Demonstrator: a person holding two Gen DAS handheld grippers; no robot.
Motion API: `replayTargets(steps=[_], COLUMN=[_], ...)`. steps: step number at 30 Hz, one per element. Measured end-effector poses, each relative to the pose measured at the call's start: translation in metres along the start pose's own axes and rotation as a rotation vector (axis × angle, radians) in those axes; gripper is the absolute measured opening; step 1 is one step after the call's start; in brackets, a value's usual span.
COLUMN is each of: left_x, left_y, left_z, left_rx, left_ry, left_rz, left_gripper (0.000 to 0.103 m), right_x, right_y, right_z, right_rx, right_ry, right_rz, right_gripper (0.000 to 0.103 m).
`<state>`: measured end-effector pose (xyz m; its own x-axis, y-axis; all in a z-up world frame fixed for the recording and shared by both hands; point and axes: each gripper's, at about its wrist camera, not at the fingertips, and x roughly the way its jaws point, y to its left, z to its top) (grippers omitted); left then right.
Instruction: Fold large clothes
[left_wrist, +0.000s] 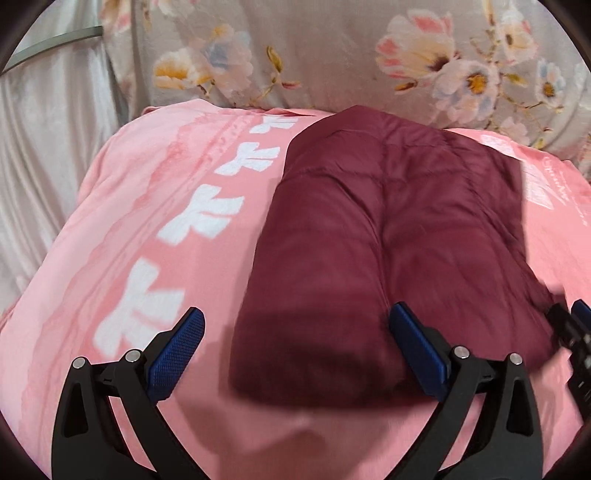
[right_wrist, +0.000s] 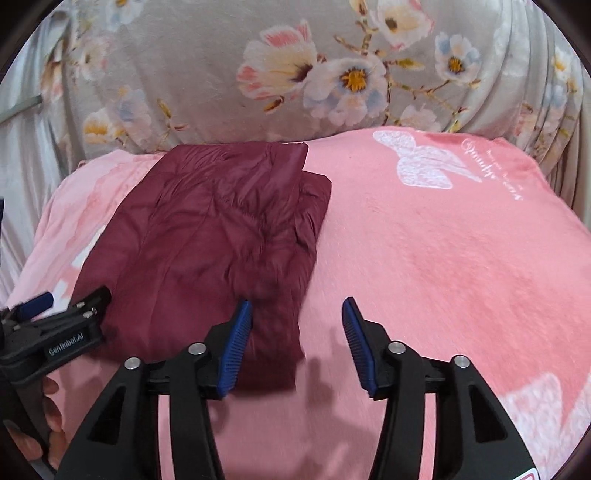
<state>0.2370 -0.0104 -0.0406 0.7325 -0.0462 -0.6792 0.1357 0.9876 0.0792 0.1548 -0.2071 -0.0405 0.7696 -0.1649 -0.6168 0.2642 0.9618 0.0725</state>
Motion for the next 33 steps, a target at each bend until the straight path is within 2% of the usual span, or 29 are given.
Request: replayTargets(steps=[5, 8, 11, 14, 19, 26, 33], left_x=[-0.031, -0.039, -0.046, -0.054, -0.057, -0.054, -0.054], left_y=[-0.005, -0.006, -0.013, -0.02, -0.027, -0.028, -0.026], left_z=[-0.045, -0.065, -0.081, -0.09, -0.097, -0.1, -0.1], left_rx=[-0.01, -0.025, 0.006, 0.042, 0.064, 0.072, 0.068], left_ry=[-0.013, 0.004, 0.002, -0.016, -0.026, -0.014, -0.02], left_rz=[0.018, 0.003, 0.018, 0.021, 0.036, 0.05, 0.041], left_gripper=[0.098, 0.098, 0.098, 0.098, 0.098, 0.098, 0.098], right_x=[-0.032, -0.045, -0.052, -0.053, -0.054, -0.044, -0.045], right_y=[0.005, 0.008, 0.01, 0.011, 0.01, 0.008, 0.006], right_z=[-0.043, -0.06, -0.067, -0.073, -0.081, -0.084, -0.085], right_rx=[-0.052, -0.086, -0.101, -0.112, -0.091, -0.079, -0.083], right_ry=[-0.01, -0.022, -0.023, -0.002, 0.019, 0.069, 0.058], right_rz=[-0.015, -0.023, -0.022, -0.024, -0.041, -0.052, -0.051], right_gripper=[0.055, 0.059, 0.062, 0.067, 0.07, 0.07, 0.07])
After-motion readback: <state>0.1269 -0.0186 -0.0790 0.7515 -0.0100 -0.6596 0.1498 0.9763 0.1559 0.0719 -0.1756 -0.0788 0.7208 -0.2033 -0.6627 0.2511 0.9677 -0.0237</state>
